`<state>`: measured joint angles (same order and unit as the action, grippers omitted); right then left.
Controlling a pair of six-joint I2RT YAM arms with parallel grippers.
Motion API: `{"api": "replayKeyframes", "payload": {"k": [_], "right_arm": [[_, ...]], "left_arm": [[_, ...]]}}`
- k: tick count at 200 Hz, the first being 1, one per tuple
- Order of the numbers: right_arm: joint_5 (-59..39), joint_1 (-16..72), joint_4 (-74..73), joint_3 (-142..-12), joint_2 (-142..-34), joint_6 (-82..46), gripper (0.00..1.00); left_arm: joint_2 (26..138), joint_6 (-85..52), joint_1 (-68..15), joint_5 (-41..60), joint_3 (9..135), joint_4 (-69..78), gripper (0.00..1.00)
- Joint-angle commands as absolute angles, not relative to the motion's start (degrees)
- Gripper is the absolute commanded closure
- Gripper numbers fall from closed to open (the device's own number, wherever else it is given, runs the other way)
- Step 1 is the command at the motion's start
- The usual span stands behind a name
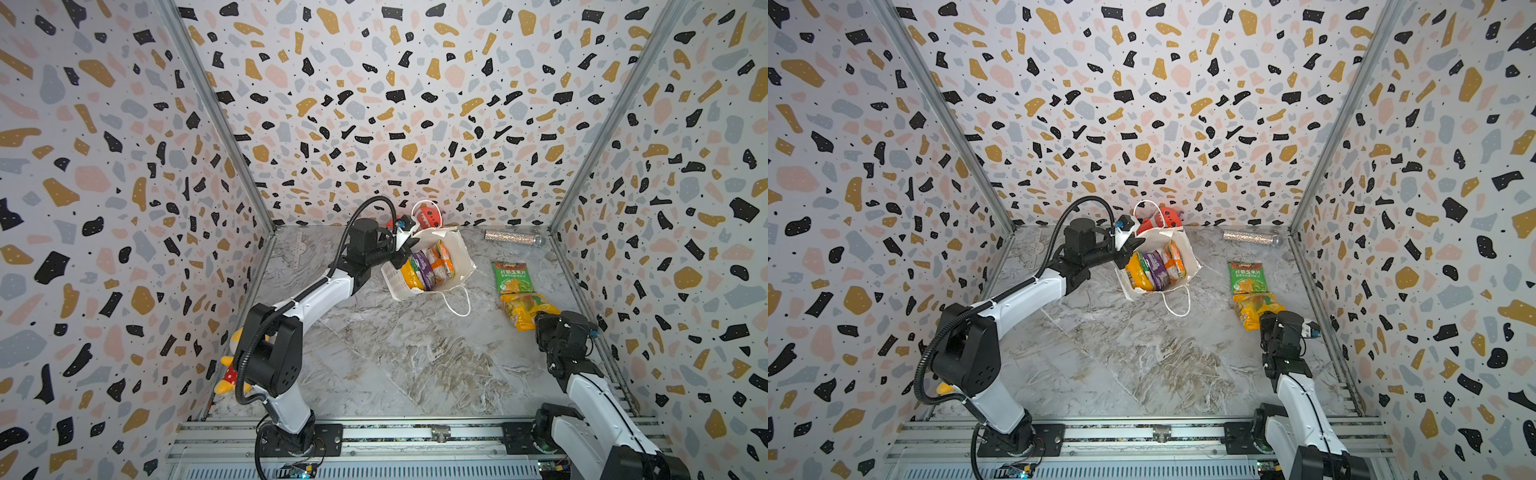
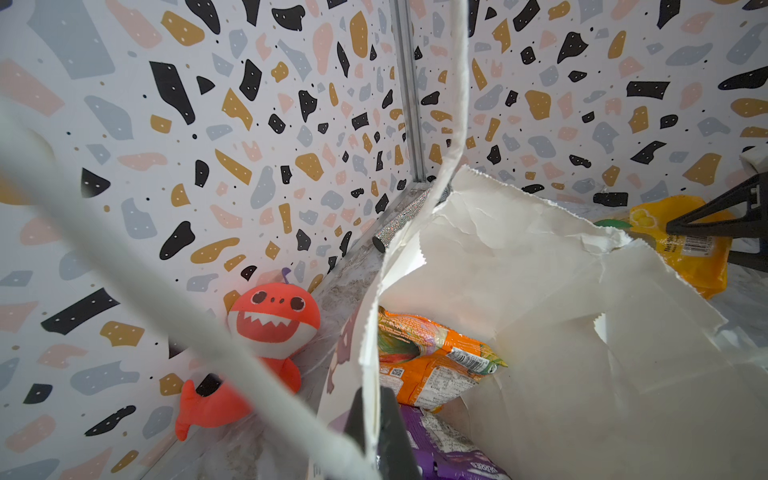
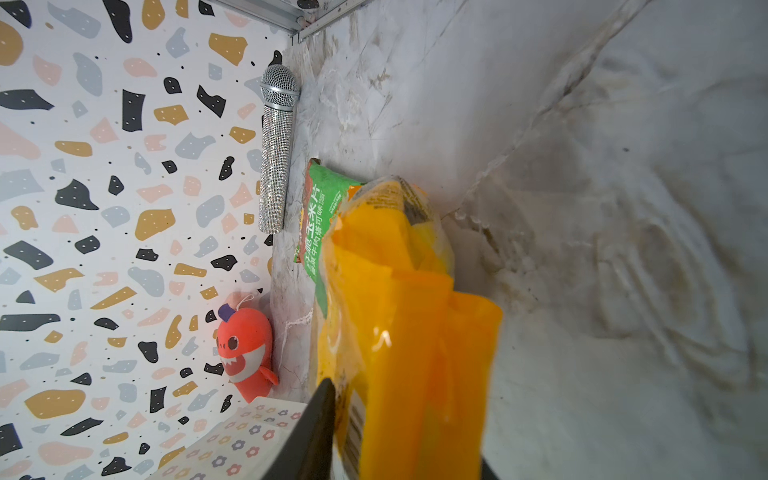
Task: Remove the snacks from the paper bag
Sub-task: 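Lower the yellow packet onto the table beside the green chip bag, release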
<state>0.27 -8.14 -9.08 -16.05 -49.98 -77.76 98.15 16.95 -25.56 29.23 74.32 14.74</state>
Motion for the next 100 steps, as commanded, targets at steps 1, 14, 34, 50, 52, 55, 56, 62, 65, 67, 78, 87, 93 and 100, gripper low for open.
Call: {"api": "replayKeyframes", "payload": {"k": [1,14,34,50,52,55,56,62,65,67,78,87,93,100], "right_arm": [[-0.52,-8.22,-12.7,-15.21,-51.17,-77.78,0.65],[-1.18,-8.17,-13.68,-15.16,-52.05,-77.27,0.66],[-1.23,-8.26,-12.33,-15.62,-52.02,-77.4,0.62],[-1.26,-8.22,-10.15,-16.94,-51.58,-76.55,0.49],[-1.28,-8.21,-9.9,-17.18,-51.52,-76.31,0.47],[-1.3,-8.22,-9.31,-17.67,-51.37,-76.03,0.45],[-1.31,-8.24,-9.09,-17.8,-51.35,-75.94,0.44],[-1.33,-8.23,-7.83,-18.56,-51.2,-75.57,0.4],[-1.4,-8.19,-7.32,-18.93,-51.14,-75.44,0.38],[-1.4,-8.18,-6.97,-19.19,-51.04,-75.35,0.37],[-1.52,-8.25,-5.19,-20.22,-50.37,-75.06,0.32],[-1.21,-8.1,-3.69,-20.96,-49.8,-74.92,0.26],[-0.94,-8.01,-2.49,-21.29,-49.38,-74.84,0.25],[-0.72,-7.86,-1.3,-21.59,-49.04,-74.8,0.24]], "left_arm": [[96.26,17.14,-26.01,30.21,74.02,18.9,1.0],[96.24,16.98,-25.95,30.31,74.17,18.81,1.0],[96.22,17.07,-25.97,30.28,74.01,18.98,1.0],[96.16,17.05,-25.94,30.15,74.0,18.76,1.0],[96.2,17.09,-25.93,30.15,74.0,18.73,1.0],[96.17,17.13,-25.93,30.15,74.0,18.79,1.0],[96.12,17.09,-25.93,30.15,74.05,18.75,1.0],[96.08,17.18,-25.97,30.15,74.05,18.81,1.0],[96.07,17.14,-26.01,30.22,74.01,18.81,1.0],[96.06,17.14,-26.01,30.23,74.01,18.74,1.0],[96.06,17.14,-25.96,30.39,74.01,18.72,1.0],[95.98,17.22,-25.98,30.41,74.08,18.72,1.0],[95.98,17.23,-25.96,30.41,74.08,18.72,1.0],[95.98,17.24,-25.95,30.48,74.11,18.72,1.0]]}}
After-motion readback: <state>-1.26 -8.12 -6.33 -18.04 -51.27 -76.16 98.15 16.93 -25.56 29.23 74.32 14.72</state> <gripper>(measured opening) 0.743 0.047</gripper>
